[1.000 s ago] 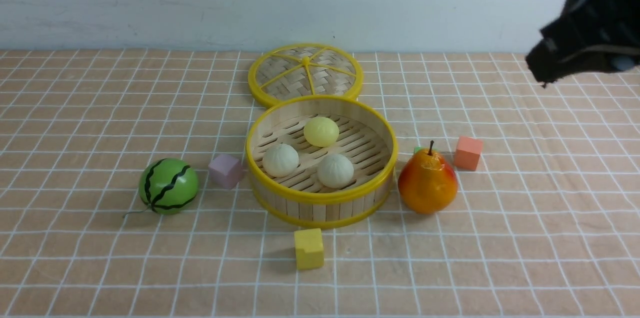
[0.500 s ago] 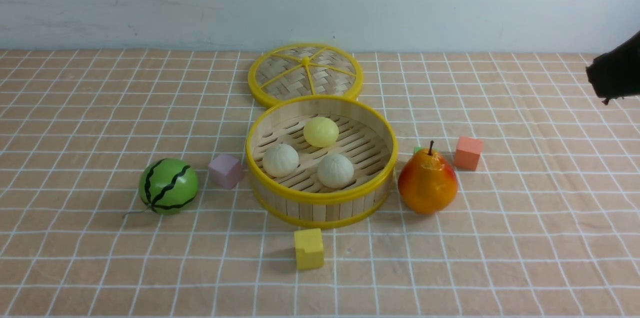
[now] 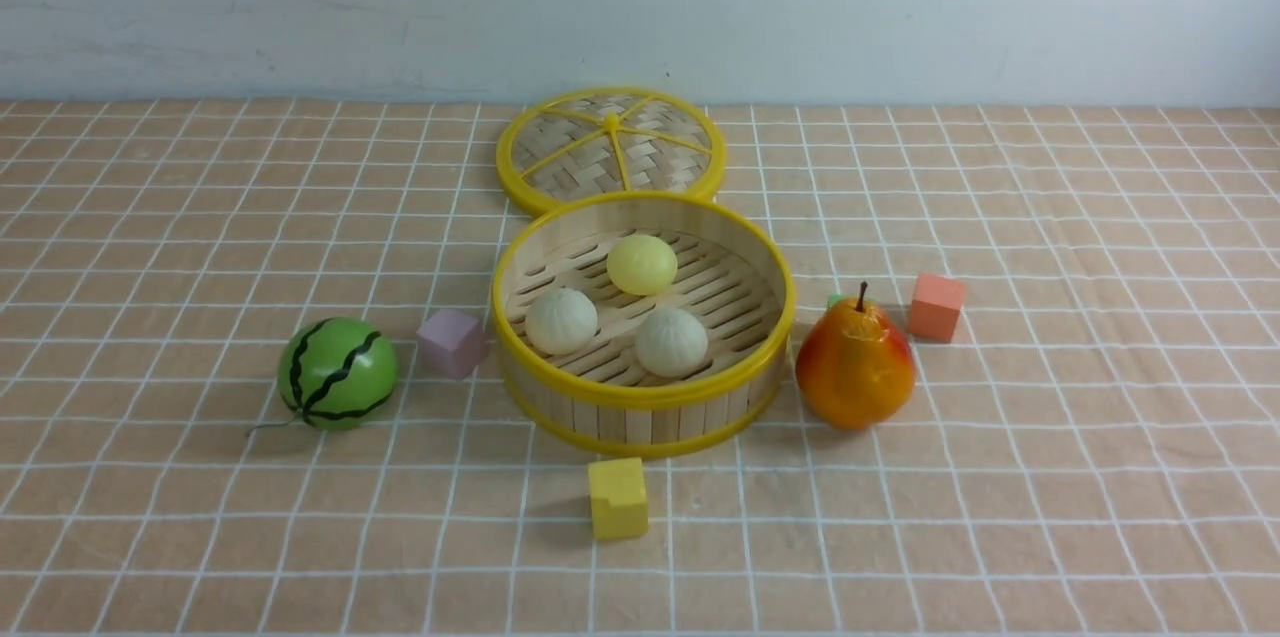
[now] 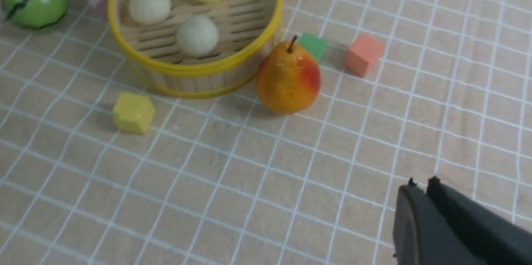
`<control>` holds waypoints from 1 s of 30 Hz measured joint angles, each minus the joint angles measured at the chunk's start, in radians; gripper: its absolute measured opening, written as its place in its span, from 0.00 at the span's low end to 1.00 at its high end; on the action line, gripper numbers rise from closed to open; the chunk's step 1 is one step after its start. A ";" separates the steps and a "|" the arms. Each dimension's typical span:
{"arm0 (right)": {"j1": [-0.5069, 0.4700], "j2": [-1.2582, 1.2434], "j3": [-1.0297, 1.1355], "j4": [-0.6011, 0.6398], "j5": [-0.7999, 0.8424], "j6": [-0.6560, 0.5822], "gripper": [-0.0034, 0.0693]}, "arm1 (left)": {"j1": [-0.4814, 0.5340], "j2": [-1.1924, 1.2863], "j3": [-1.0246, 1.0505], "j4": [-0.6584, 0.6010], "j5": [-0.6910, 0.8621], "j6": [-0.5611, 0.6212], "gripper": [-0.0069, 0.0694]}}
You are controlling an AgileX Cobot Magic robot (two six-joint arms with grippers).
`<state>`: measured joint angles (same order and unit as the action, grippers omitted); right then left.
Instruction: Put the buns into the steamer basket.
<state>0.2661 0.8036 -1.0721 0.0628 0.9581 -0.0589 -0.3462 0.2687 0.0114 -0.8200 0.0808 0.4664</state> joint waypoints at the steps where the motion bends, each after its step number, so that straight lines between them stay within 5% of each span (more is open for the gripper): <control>1: -0.044 -0.109 0.164 0.011 -0.134 0.000 0.10 | 0.000 0.000 0.000 0.000 0.000 0.000 0.26; 9: -0.228 -0.566 0.833 0.166 -0.533 0.051 0.03 | 0.000 0.000 0.000 0.000 0.000 0.000 0.26; 30: -0.285 -0.773 1.065 0.093 -0.613 0.030 0.02 | 0.000 0.000 0.000 0.000 0.000 0.000 0.29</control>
<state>-0.0190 0.0306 -0.0069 0.1555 0.3453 -0.0288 -0.3462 0.2687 0.0114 -0.8200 0.0808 0.4664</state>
